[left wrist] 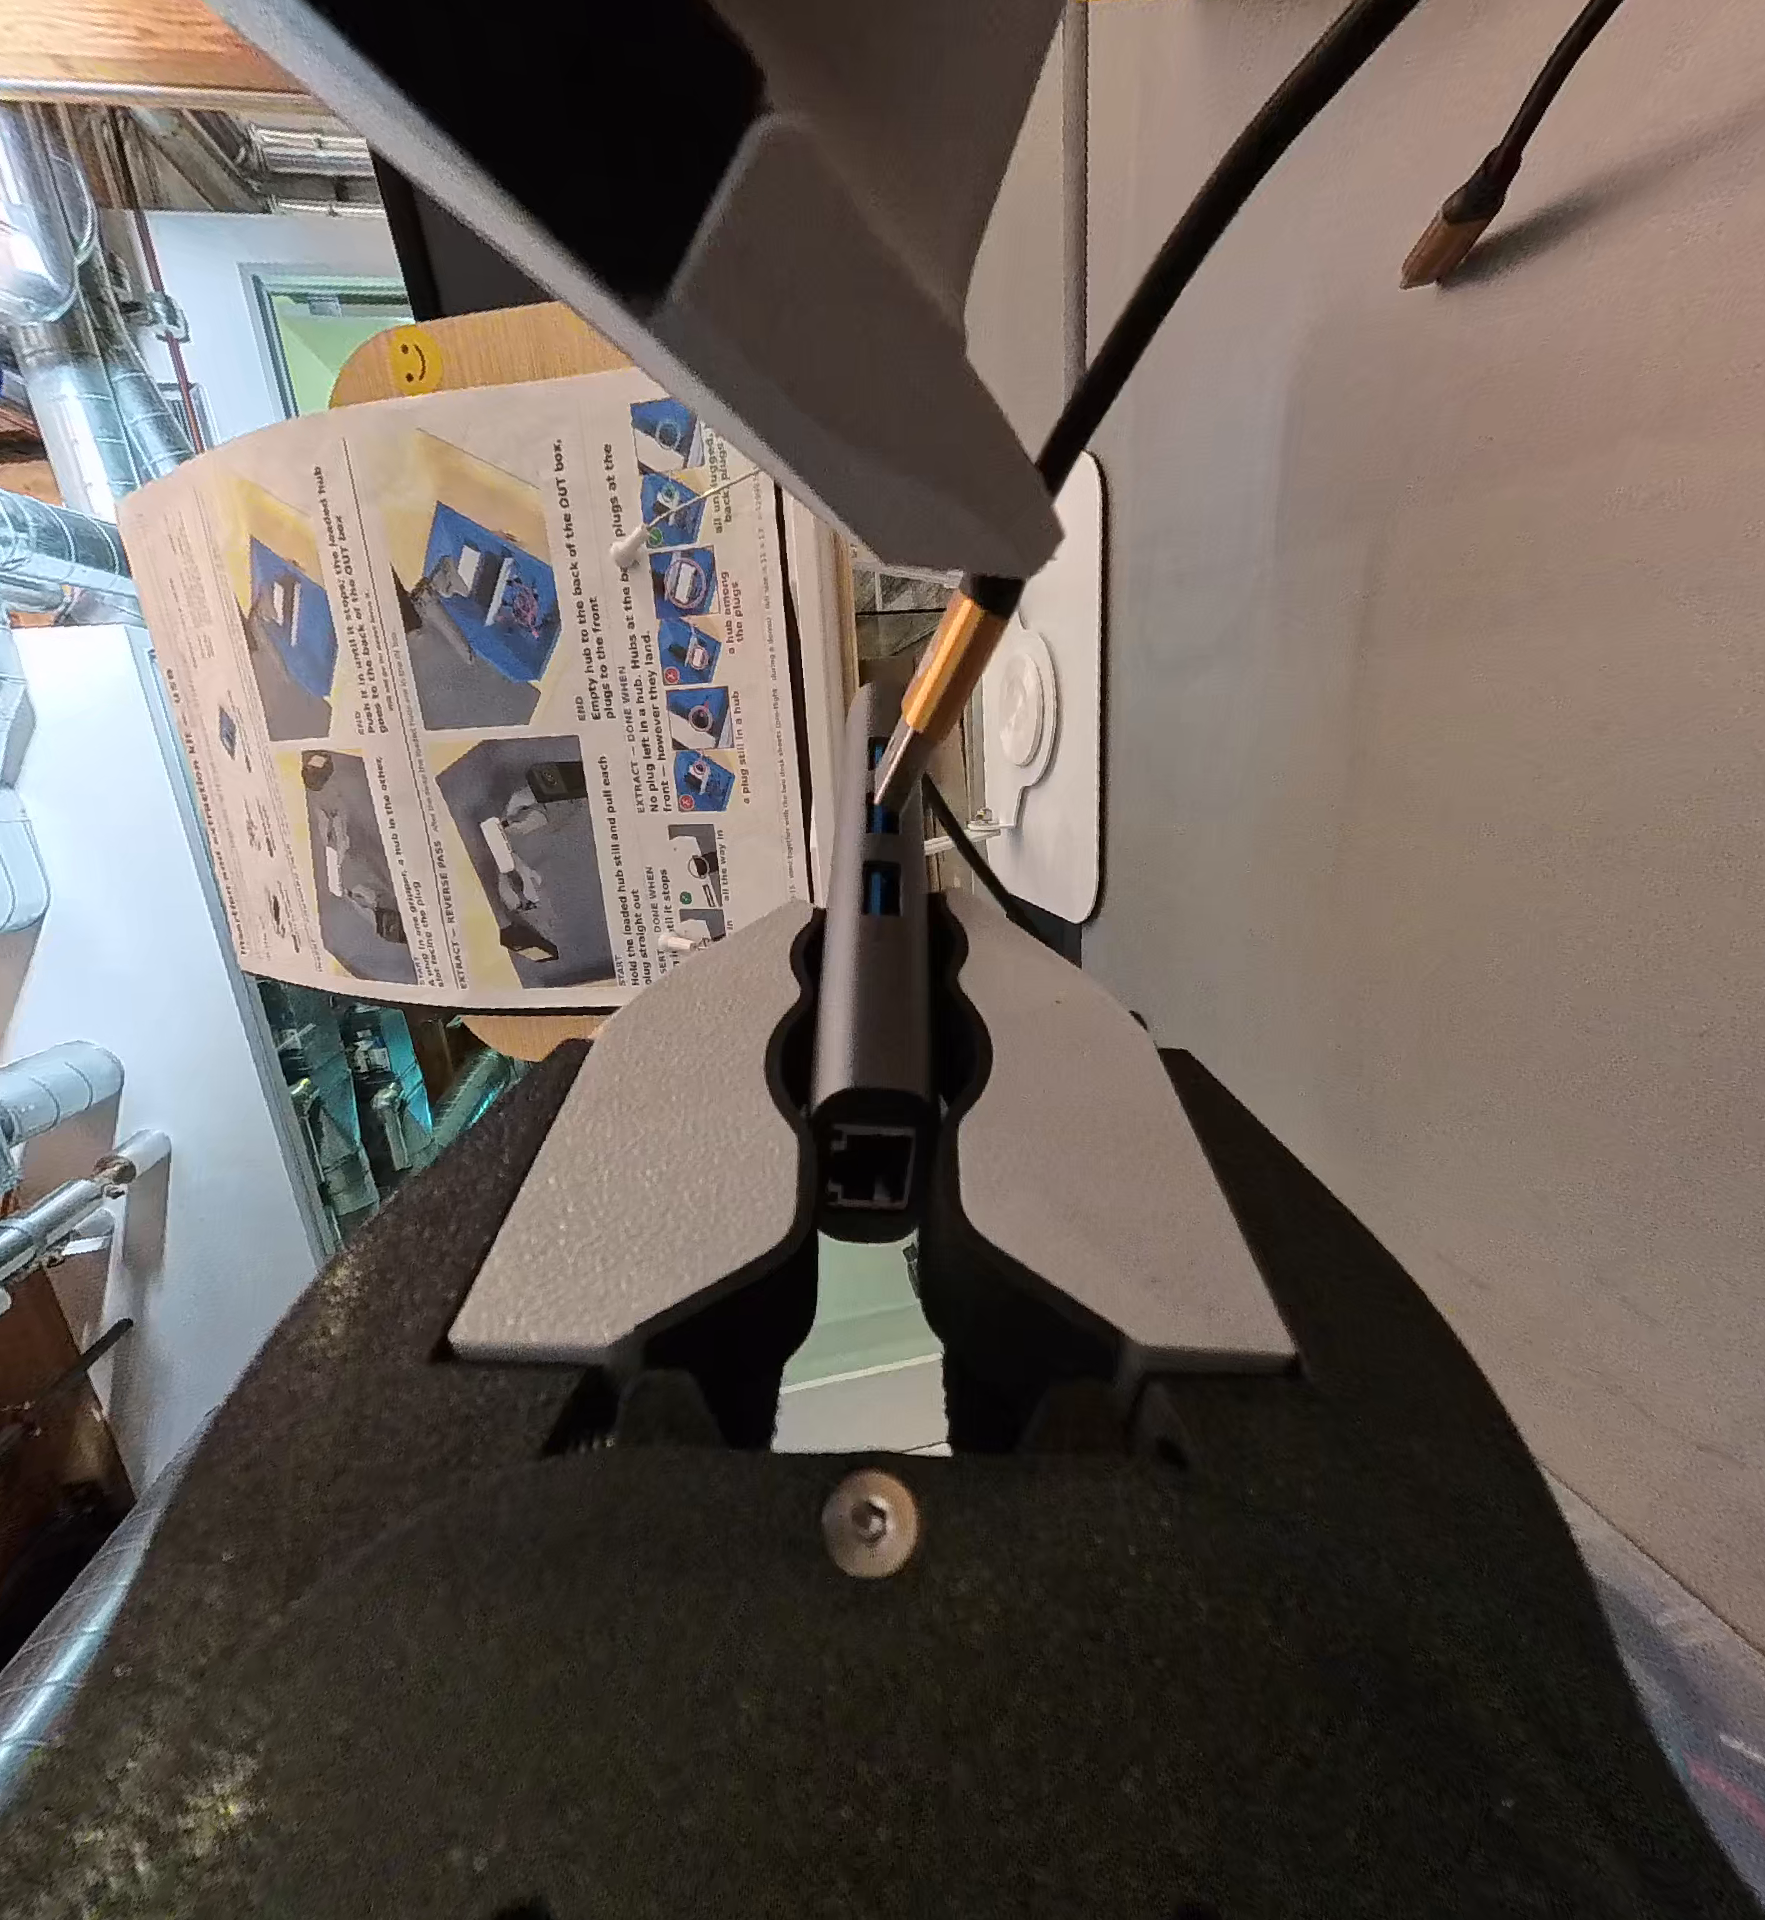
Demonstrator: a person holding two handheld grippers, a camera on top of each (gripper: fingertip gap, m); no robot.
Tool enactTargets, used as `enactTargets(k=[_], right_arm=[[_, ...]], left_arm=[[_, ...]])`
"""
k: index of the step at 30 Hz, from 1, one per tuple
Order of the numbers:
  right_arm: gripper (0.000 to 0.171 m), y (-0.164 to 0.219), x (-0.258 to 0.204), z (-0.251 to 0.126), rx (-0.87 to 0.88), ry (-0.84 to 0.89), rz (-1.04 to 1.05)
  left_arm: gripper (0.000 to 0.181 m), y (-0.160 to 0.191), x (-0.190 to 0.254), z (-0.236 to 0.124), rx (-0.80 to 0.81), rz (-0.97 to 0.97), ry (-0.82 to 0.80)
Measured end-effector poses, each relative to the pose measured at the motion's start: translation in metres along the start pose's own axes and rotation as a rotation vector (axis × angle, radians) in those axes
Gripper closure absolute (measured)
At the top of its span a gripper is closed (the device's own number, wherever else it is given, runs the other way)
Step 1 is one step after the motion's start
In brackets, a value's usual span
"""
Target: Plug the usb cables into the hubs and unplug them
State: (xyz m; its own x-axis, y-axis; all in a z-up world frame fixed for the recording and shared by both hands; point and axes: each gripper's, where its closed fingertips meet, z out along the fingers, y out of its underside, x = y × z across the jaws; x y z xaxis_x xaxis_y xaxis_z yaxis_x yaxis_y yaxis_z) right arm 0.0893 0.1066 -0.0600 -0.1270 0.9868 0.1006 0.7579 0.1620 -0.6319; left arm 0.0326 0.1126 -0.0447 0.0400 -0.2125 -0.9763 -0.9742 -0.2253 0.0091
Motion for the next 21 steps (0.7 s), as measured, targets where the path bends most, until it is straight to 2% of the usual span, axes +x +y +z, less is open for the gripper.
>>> enactTargets(k=[21], right_arm=[[0.163, 0.003, -0.016, 0.005, -0.044, -0.049, -0.016]], left_arm=[[0.164, -0.002, 0.014, 0.006, -0.031, 0.087, 0.009]])
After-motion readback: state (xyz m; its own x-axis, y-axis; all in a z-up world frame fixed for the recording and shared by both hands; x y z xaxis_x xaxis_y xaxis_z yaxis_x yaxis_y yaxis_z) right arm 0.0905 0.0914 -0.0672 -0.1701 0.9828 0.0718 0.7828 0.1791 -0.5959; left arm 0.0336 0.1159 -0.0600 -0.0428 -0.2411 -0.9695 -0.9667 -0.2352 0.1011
